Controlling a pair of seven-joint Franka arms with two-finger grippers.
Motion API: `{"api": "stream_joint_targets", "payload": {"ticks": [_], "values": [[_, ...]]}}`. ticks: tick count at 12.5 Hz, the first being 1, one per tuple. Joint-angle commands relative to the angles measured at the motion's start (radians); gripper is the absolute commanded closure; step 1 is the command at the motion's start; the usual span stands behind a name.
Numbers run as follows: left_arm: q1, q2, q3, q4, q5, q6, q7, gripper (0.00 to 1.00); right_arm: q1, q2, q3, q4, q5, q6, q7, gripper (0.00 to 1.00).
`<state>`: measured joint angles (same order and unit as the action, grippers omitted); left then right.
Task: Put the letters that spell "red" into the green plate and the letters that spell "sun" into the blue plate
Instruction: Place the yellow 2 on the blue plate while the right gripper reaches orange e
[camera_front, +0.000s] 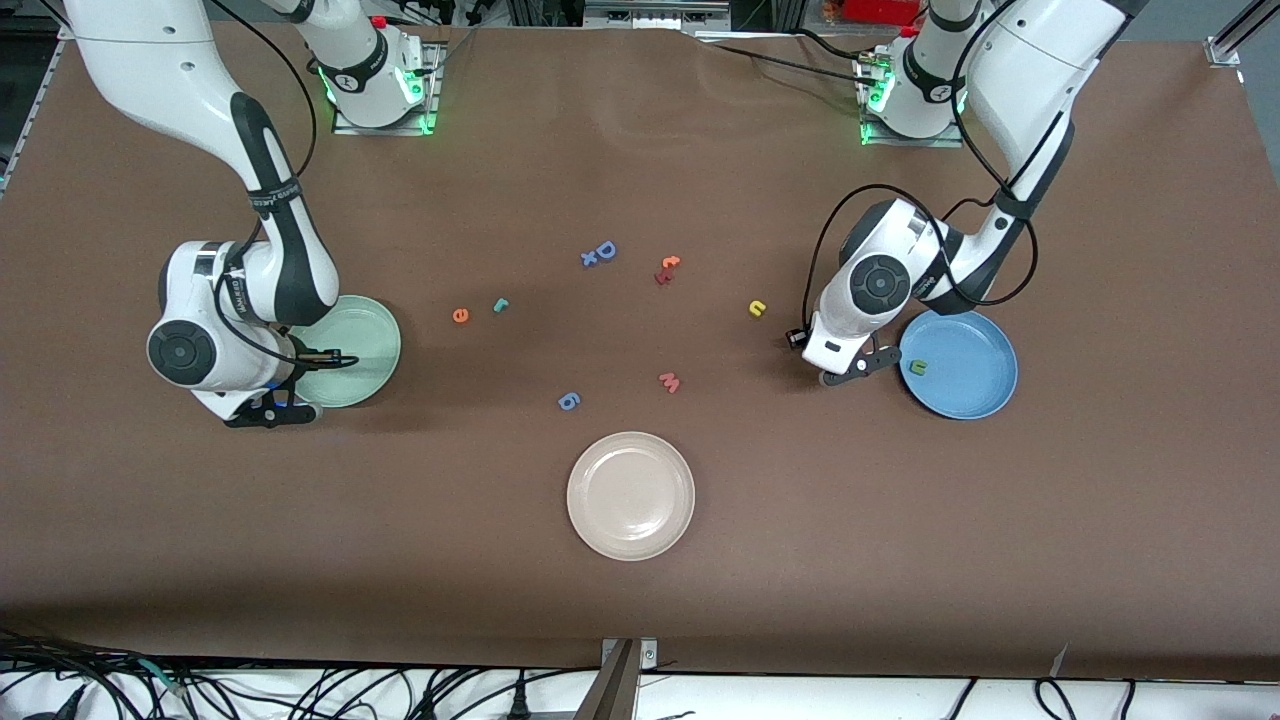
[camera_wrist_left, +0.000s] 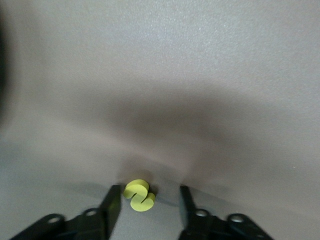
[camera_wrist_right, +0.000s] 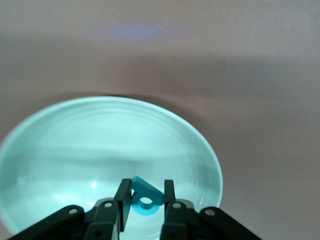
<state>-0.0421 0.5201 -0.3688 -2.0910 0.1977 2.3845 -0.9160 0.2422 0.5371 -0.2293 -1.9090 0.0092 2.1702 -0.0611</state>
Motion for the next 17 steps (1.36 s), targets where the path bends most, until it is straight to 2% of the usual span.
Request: {"api": "stream_joint_targets", "payload": {"ticks": [1,3,4,5,6,7,9,11,15,17], "values": [[0.005,-0.023,-0.001,-0.029,0.009,-0.005,-0.02,0.79,-0.012,-0.019,-0.004,-0.055,0.012,0.04,-0.037,0.82],[0.002,-0.026,-0.002,-0.021,0.009,-0.011,-0.024,0.82,-0.015,-0.019,-0.004,-0.056,0.012,0.034,-0.049,0.78],[0.002,-0.04,-0.002,-0.02,0.011,-0.013,-0.024,0.82,-0.018,-0.019,-0.004,-0.056,0.012,0.034,-0.049,0.64],[0.004,-0.06,-0.002,-0.018,0.011,-0.034,-0.024,0.82,-0.018,-0.019,-0.004,-0.056,0.012,0.033,-0.049,0.45],[-0.002,-0.081,-0.004,-0.006,0.011,-0.085,-0.017,0.81,-0.018,-0.02,-0.004,-0.053,0.014,0.034,-0.045,0.19],[-0.004,-0.106,-0.005,0.017,0.012,-0.144,-0.008,0.82,-0.017,-0.032,-0.002,-0.05,0.014,0.031,-0.033,0.1],[0.005,-0.137,-0.005,0.048,0.016,-0.233,0.06,0.82,-0.012,-0.06,0.024,-0.035,0.015,-0.007,0.045,0.1],[0.031,-0.146,0.001,0.054,0.014,-0.266,0.182,0.82,-0.012,-0.098,0.076,-0.03,0.015,-0.042,0.166,0.1],[0.203,-0.14,0.001,0.046,0.019,-0.294,0.552,0.8,-0.012,-0.12,0.195,-0.036,0.015,-0.056,0.381,0.11],[0.244,-0.111,0.002,0.04,0.019,-0.292,0.64,0.79,-0.012,-0.117,0.254,-0.05,0.015,-0.05,0.495,0.12]]}}
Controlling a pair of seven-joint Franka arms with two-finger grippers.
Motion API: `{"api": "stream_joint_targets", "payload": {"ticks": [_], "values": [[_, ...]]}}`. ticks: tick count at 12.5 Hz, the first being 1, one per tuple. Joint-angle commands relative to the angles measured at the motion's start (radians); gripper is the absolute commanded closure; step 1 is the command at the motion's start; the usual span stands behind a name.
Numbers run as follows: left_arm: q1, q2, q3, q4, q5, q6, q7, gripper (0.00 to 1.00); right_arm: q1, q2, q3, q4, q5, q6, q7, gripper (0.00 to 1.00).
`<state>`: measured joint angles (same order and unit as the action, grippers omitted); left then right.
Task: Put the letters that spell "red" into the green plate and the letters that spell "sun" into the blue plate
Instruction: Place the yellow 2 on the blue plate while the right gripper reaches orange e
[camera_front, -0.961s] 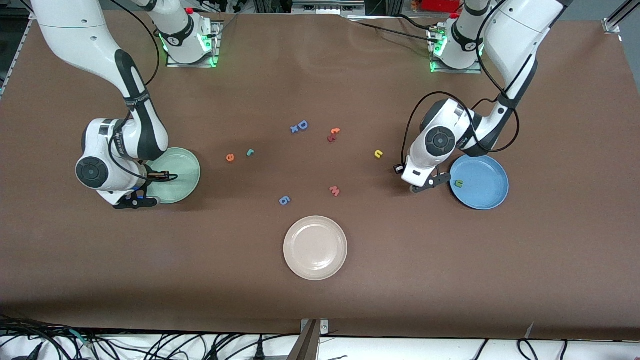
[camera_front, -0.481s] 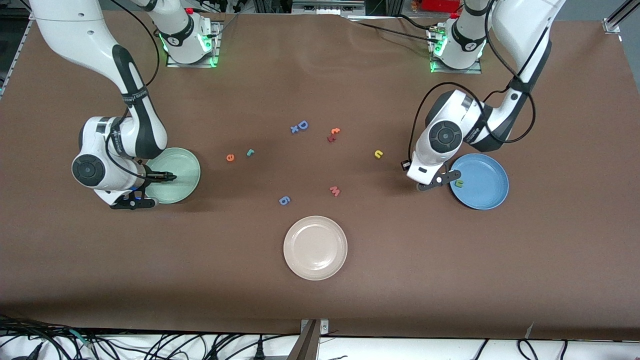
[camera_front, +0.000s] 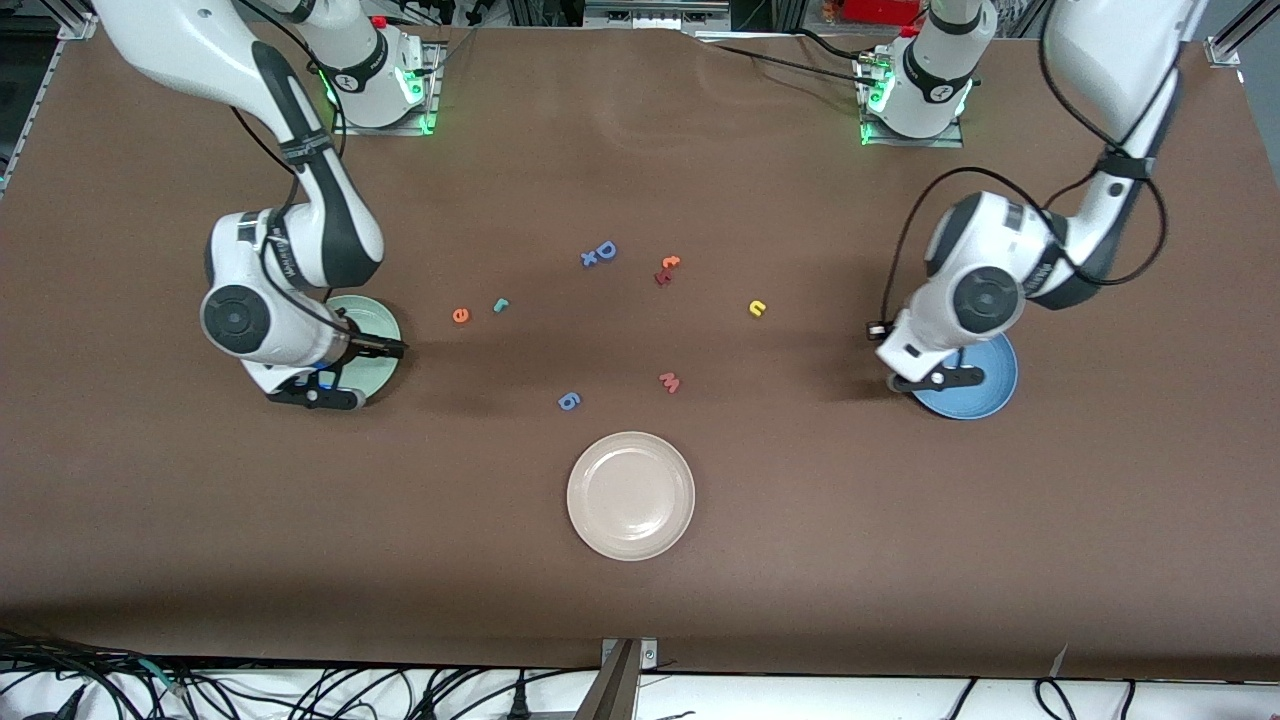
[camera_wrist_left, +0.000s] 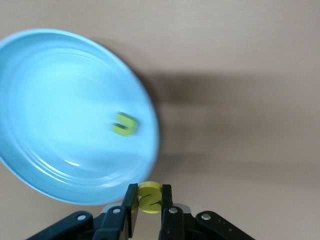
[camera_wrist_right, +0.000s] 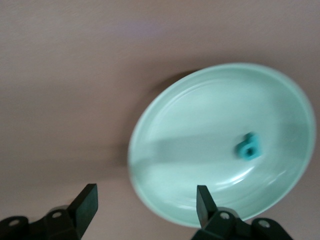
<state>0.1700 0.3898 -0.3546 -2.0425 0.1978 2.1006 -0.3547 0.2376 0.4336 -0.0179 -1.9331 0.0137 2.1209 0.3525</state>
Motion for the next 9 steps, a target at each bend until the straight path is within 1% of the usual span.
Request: {"api": "stream_joint_targets", "payload": {"ticks": [1,3,4,5,6,9], "values": [[0.052,0.033,-0.014,-0.007,0.025,-0.007,0.083,0.79,-0.007,-0.013,0.067,-0.042,0.011,0.013,0.123,0.12],[0.074,0.037,-0.014,-0.004,0.026,-0.005,0.134,0.78,-0.007,-0.009,0.096,-0.079,0.011,0.062,0.167,0.14],[0.088,0.038,-0.014,-0.004,0.026,-0.005,0.146,0.7,-0.007,-0.009,0.107,-0.114,0.011,0.115,0.192,0.14],[0.088,0.04,-0.014,-0.004,0.026,-0.005,0.146,0.47,-0.007,-0.007,0.124,-0.144,0.011,0.163,0.219,0.14],[0.088,0.04,-0.014,-0.004,0.025,-0.005,0.146,0.0,-0.007,-0.003,0.14,-0.161,0.011,0.191,0.25,0.13],[0.086,0.038,-0.015,-0.002,0.014,-0.007,0.14,0.0,-0.003,0.02,0.147,-0.207,0.011,0.29,0.276,0.13]]}}
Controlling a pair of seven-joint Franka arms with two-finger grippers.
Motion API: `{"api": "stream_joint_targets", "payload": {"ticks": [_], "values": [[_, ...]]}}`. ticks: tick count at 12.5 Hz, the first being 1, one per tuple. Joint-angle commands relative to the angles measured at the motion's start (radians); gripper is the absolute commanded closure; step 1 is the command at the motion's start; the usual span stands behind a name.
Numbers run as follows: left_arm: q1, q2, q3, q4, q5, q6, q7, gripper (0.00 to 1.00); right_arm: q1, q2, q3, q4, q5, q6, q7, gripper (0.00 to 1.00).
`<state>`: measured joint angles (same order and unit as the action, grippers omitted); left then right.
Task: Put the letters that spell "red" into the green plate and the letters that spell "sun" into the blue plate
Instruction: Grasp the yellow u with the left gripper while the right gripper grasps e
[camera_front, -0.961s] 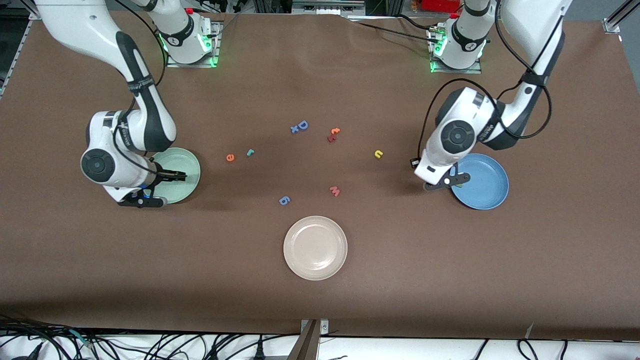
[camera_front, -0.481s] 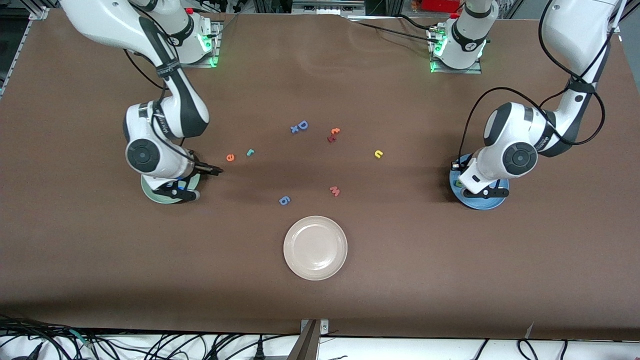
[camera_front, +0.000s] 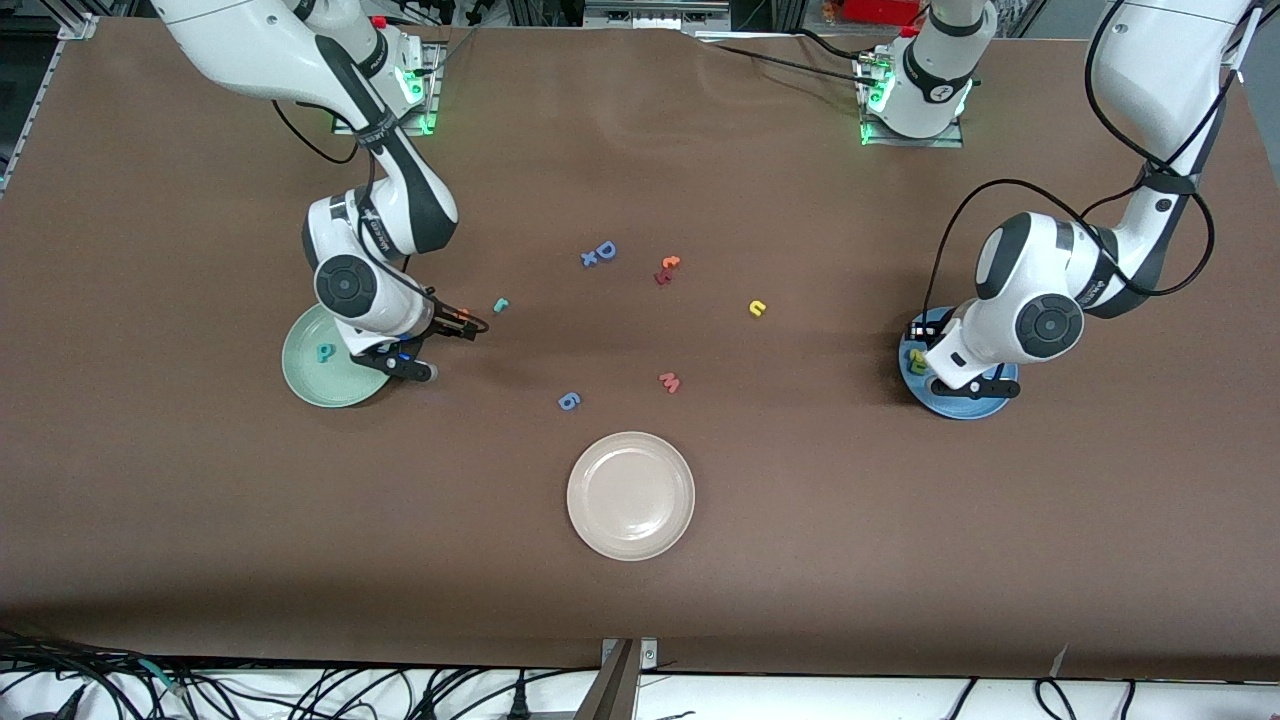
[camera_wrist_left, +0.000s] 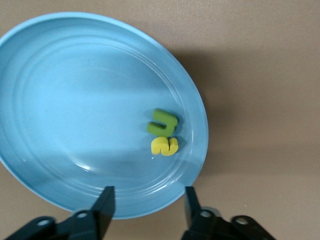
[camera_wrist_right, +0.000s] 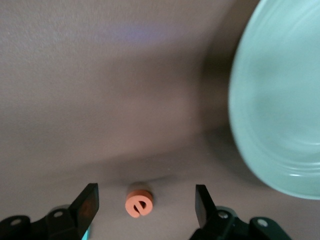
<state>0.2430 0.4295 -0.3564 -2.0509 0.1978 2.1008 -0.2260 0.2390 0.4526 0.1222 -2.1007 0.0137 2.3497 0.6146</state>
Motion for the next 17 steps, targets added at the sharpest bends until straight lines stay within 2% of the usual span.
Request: {"api": "stream_joint_targets", "payload": {"ticks": [1,3,7,9,10,14,17], "values": [[0.007,-0.005,-0.016,0.006,0.012,-0.007,0.002,0.0,-0.003,0.001,0.007,-0.057,0.011,0.089,0.014,0.13],[-0.007,-0.011,-0.053,0.006,0.011,-0.01,-0.031,0.0,-0.003,0.001,0.011,-0.067,0.011,0.092,0.016,0.13],[-0.014,-0.006,-0.218,0.006,0.011,-0.008,-0.364,0.0,-0.003,-0.015,0.04,-0.09,0.011,0.085,0.048,0.13],[-0.025,0.0,-0.265,0.005,0.011,0.004,-0.461,0.0,-0.004,-0.022,0.042,-0.101,0.011,0.083,0.048,0.13],[-0.053,0.006,-0.274,0.006,0.011,0.018,-0.527,0.0,-0.004,-0.022,0.042,-0.107,0.009,0.083,0.045,0.17],[-0.146,0.089,-0.272,0.009,0.017,0.223,-0.743,0.0,-0.004,-0.022,0.04,-0.105,0.011,0.083,0.037,0.42],[-0.186,0.109,-0.268,-0.012,0.026,0.249,-0.844,0.0,-0.004,-0.022,0.04,-0.105,0.009,0.083,0.037,0.59]]}}
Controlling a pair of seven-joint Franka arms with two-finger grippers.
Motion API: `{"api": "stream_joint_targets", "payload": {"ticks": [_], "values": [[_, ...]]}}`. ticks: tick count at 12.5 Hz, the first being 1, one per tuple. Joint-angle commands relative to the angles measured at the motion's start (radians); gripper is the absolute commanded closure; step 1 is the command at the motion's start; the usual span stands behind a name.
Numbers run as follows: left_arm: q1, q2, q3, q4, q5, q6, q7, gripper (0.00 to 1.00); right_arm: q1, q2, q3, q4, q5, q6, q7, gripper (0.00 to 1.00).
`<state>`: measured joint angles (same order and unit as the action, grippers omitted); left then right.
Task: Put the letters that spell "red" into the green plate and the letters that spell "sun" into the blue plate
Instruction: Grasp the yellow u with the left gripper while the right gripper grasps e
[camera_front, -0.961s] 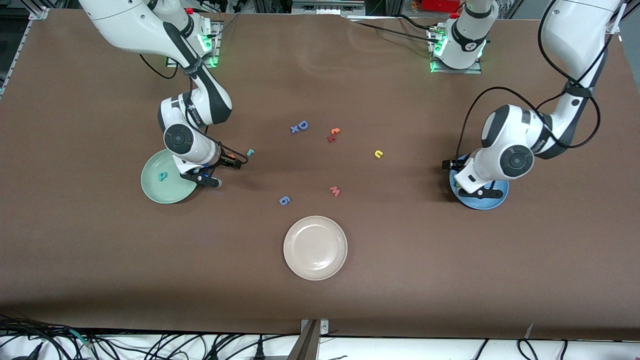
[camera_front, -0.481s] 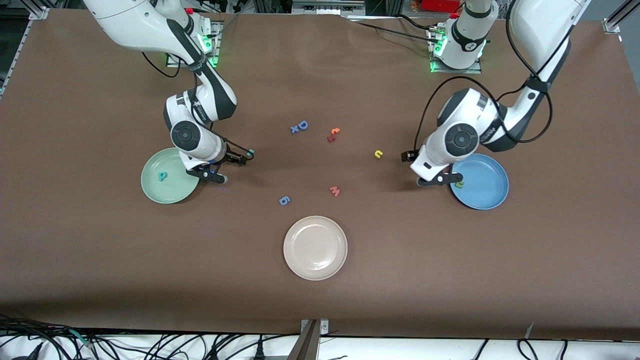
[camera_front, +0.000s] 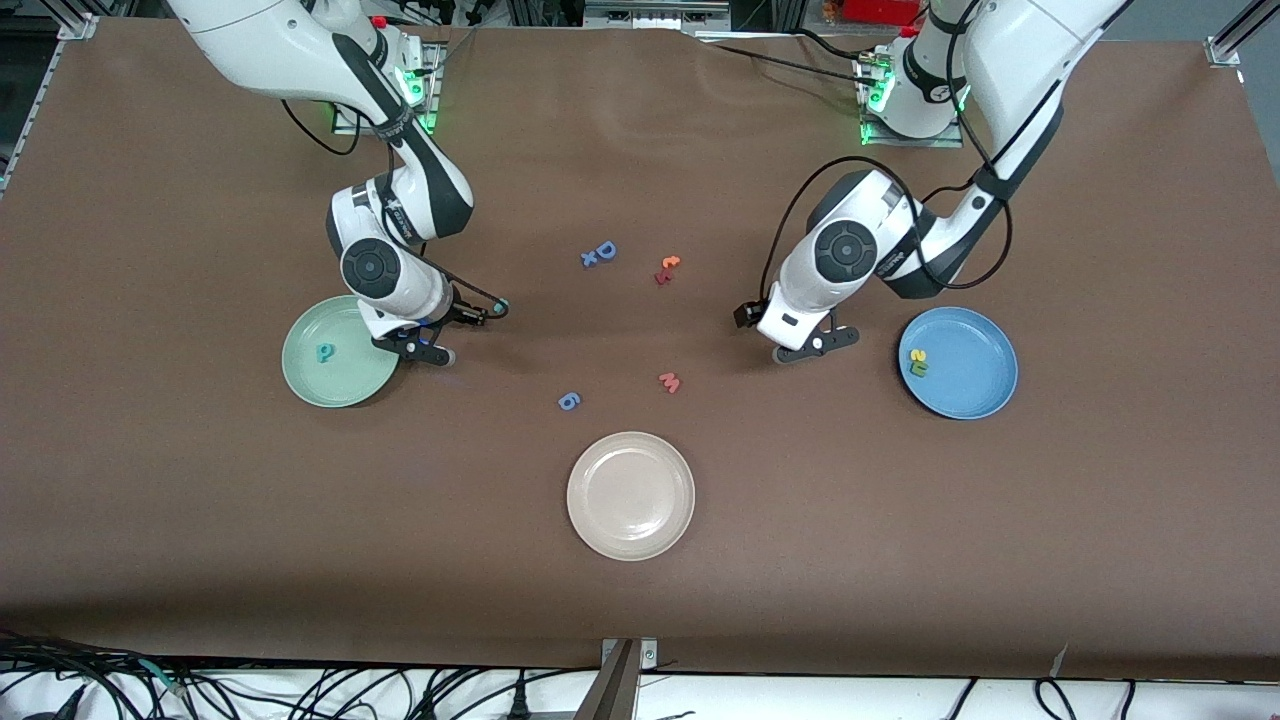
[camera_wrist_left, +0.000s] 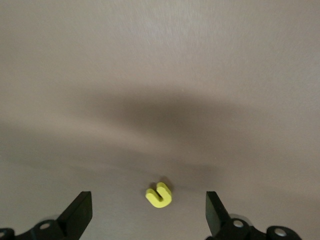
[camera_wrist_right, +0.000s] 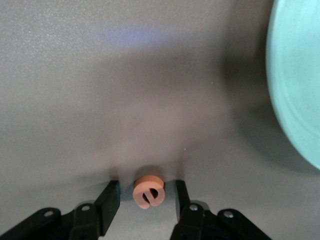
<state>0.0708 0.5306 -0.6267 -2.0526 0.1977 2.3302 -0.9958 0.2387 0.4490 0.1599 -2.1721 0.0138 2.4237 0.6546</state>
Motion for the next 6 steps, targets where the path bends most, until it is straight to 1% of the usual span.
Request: {"api": "stream_joint_targets", "payload": {"ticks": [1,2,3,4,5,6], "values": [[-0.032,0.006,0.002,-0.027,0.028,0.037,-0.116,0.0,-0.004,-0.018,0.001,-0.034,0.009,0.011,-0.003,0.67],[-0.045,0.008,0.004,-0.046,0.035,0.056,-0.135,0.0,-0.004,-0.016,0.0,-0.032,0.009,0.011,-0.003,0.69],[-0.045,0.008,0.004,-0.066,0.081,0.079,-0.151,0.0,-0.004,-0.015,0.0,-0.031,0.009,0.011,-0.004,0.72],[-0.045,0.015,0.004,-0.081,0.136,0.098,-0.187,0.0,-0.004,-0.016,0.0,-0.031,0.009,0.011,-0.001,0.78],[-0.042,0.034,0.004,-0.081,0.193,0.104,-0.232,0.0,-0.006,-0.016,-0.002,-0.028,0.009,0.011,-0.001,0.8],[-0.042,0.043,0.002,-0.081,0.23,0.104,-0.271,0.0,-0.006,-0.016,-0.002,-0.028,0.009,0.011,-0.001,0.8]]}}
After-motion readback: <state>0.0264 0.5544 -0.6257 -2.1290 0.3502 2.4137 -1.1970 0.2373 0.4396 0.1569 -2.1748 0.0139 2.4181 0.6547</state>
